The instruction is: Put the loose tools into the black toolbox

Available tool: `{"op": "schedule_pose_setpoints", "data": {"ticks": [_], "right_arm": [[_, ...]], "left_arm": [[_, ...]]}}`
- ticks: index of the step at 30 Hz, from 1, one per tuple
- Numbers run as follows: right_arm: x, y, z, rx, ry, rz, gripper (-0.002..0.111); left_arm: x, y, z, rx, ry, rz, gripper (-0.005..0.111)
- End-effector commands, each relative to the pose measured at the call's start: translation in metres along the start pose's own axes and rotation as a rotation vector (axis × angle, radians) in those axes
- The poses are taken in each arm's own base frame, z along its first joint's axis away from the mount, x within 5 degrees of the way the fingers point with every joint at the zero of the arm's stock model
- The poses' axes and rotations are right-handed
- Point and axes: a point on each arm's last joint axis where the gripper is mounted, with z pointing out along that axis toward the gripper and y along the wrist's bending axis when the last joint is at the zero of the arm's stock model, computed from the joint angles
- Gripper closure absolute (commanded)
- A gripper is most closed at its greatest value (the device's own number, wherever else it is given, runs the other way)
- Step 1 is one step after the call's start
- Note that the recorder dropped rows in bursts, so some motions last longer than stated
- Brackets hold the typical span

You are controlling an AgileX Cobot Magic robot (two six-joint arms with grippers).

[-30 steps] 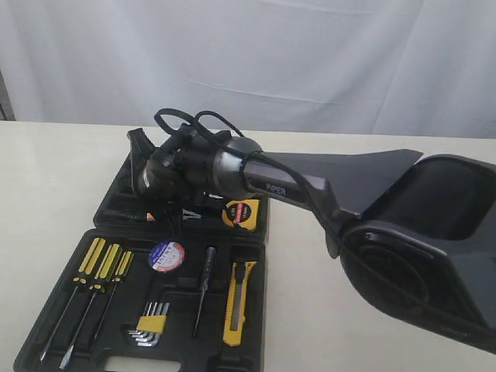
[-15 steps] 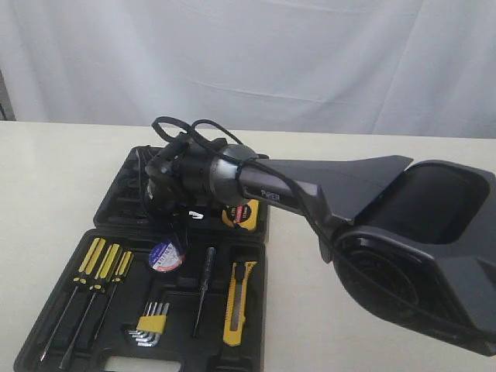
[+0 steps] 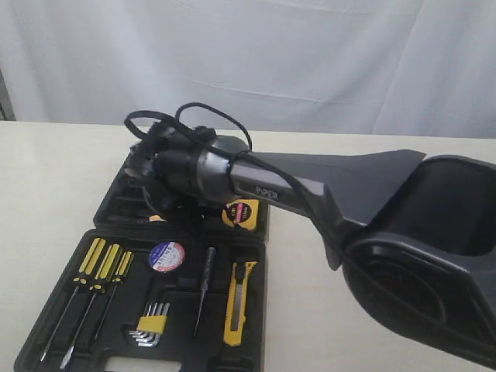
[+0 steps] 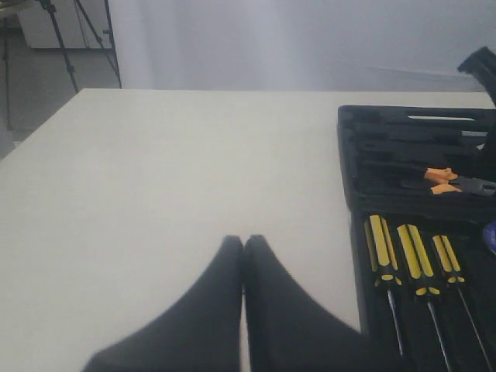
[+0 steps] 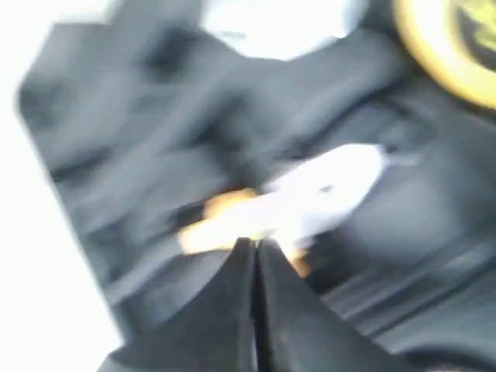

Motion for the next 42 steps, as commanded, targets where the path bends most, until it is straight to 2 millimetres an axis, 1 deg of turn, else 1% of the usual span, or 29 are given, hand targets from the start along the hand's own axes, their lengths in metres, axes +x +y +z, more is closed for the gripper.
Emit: {"op": "schedule_pose_setpoints", "data": {"ticks": [1, 2, 3, 5, 8, 10, 11, 13, 14, 17, 19, 22, 25, 28, 30, 32, 35, 38, 42], "right_arm": [[0.004, 0.026, -0.059, -0.124, -0.113, -0.222, 0.109], [0.01, 0.029, -0.077, -0.133, -0.14, -0.287, 0.109], [0.013, 0.032, -0.091, -0.147, -0.15, -0.327, 0.109], [0.018, 0.036, -0.113, -0.16, -0.162, -0.419, 0.109], [0.026, 0.039, -0.153, -0.184, -0.174, -0.585, 0.109], [0.029, 0.04, -0.178, -0.199, -0.181, -0.659, 0.109], [0.031, 0.039, -0.195, -0.203, -0.188, -0.718, 0.109], [0.033, 0.036, -0.22, -0.193, -0.197, -0.795, 0.109], [0.031, 0.033, -0.235, -0.171, -0.209, -0.823, 0.109], [0.03, 0.023, -0.267, -0.134, -0.256, -0.915, 0.109], [0.03, 0.017, -0.282, -0.144, -0.281, -1.007, 0.109], [0.03, 0.008, -0.299, -0.214, -0.27, -1.13, 0.109], [0.027, -0.005, -0.311, -0.311, -0.192, -1.199, 0.109], [0.015, -0.018, -0.327, -0.407, -0.168, -1.231, 0.109], [0.004, -0.03, -0.337, -0.417, -0.159, -1.223, 0.109], [-0.002, -0.042, -0.339, -0.395, -0.133, -1.219, 0.109], [-0.002, -0.052, -0.334, -0.37, -0.112, -1.231, 0.109], [-0.001, -0.054, -0.33, -0.357, -0.112, -1.259, 0.109], [0.0, -0.055, -0.33, -0.357, -0.1, -1.251, 0.109]], "left_arm": [[0.0, -0.001, 0.0, 0.007, -0.007, -0.011, 0.107], [0.0, -0.001, 0.0, 0.007, -0.007, -0.011, 0.107], [0.0, -0.001, 0.0, 0.007, -0.007, -0.011, 0.107], [0.0, -0.001, 0.0, 0.007, -0.007, -0.011, 0.107], [0.0, -0.001, 0.0, 0.007, -0.007, -0.011, 0.107], [0.0, -0.001, 0.0, 0.007, -0.007, -0.011, 0.107], [0.0, -0.001, 0.0, 0.007, -0.007, -0.011, 0.107], [0.0, -0.001, 0.0, 0.007, -0.007, -0.011, 0.107], [0.0, -0.001, 0.0, 0.007, -0.007, -0.011, 0.107], [0.0, -0.001, 0.0, 0.007, -0.007, -0.011, 0.107], [0.0, -0.001, 0.0, 0.007, -0.007, -0.011, 0.107], [0.0, -0.001, 0.0, 0.007, -0.007, -0.011, 0.107], [0.0, -0.001, 0.0, 0.007, -0.007, -0.011, 0.107], [0.0, -0.001, 0.0, 0.007, -0.007, -0.011, 0.107], [0.0, -0.001, 0.0, 0.007, -0.007, -0.011, 0.107], [0.0, -0.001, 0.0, 0.007, -0.007, -0.011, 0.107], [0.0, -0.001, 0.0, 0.007, -0.007, -0.011, 0.107], [0.0, -0.001, 0.0, 0.007, -0.007, -0.011, 0.107], [0.0, -0.001, 0.0, 0.007, -0.007, -0.011, 0.107]]}}
